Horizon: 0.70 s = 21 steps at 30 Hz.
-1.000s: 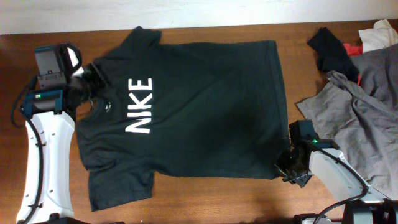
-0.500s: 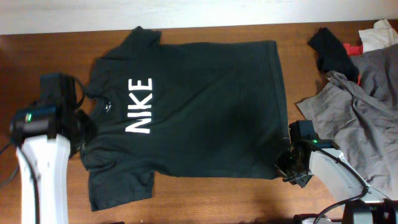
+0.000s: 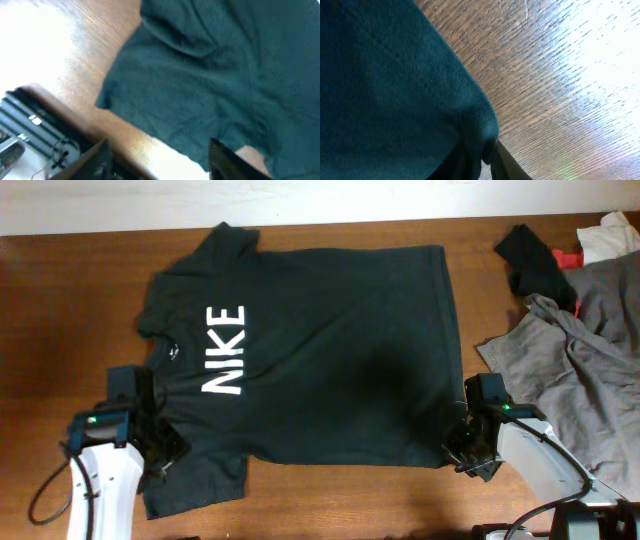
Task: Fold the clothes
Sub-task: 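Lower the left gripper to the shirt's lower left hem and grasp it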
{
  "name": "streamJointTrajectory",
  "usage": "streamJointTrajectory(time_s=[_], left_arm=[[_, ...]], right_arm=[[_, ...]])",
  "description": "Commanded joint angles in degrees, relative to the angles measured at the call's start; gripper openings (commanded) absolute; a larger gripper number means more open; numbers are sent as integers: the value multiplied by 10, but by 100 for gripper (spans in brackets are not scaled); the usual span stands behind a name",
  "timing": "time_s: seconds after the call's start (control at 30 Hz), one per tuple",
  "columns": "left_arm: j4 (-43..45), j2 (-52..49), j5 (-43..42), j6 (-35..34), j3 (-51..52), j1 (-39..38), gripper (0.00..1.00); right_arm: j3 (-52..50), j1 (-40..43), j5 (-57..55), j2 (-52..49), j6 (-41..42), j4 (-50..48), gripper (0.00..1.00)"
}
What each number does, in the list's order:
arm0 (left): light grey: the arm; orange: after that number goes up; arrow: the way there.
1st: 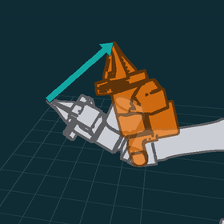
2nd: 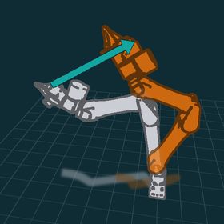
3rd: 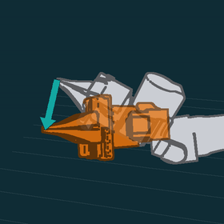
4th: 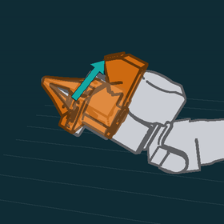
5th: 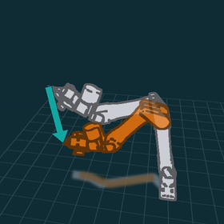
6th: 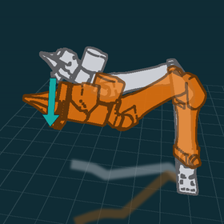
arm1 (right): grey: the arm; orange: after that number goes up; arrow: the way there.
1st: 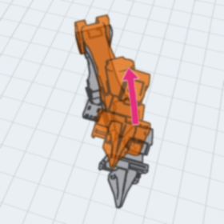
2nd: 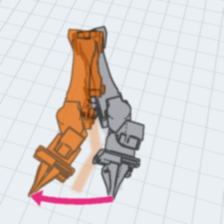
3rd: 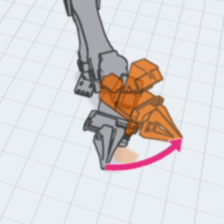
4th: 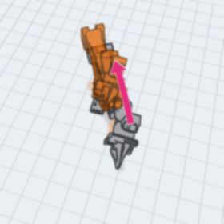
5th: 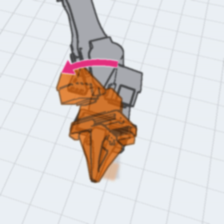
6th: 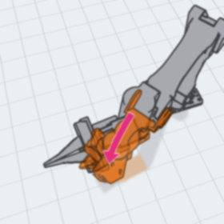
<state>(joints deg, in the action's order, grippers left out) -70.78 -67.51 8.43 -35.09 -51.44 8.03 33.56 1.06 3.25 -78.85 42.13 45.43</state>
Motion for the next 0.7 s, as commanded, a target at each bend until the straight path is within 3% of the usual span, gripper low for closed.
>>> streamJointTrajectory(time_s=[0.0, 0.27, 0.4, 0.67], left_arm=[[21, 1, -21, -7, 19, 0, 76], [107, 1, 3, -93, 64, 0, 76], [134, -8, 10, -95, 89, 9, 76], [124, -36, 15, -98, 104, 123, 72]], right_arm=[[-8, -3, -5, -3, 1, 2, 21], [-8, -3, -5, -3, 1, 2, 21], [-8, -3, -5, -3, 1, 2, 21], [-8, -3, -5, -3, 1, 2, 22]])
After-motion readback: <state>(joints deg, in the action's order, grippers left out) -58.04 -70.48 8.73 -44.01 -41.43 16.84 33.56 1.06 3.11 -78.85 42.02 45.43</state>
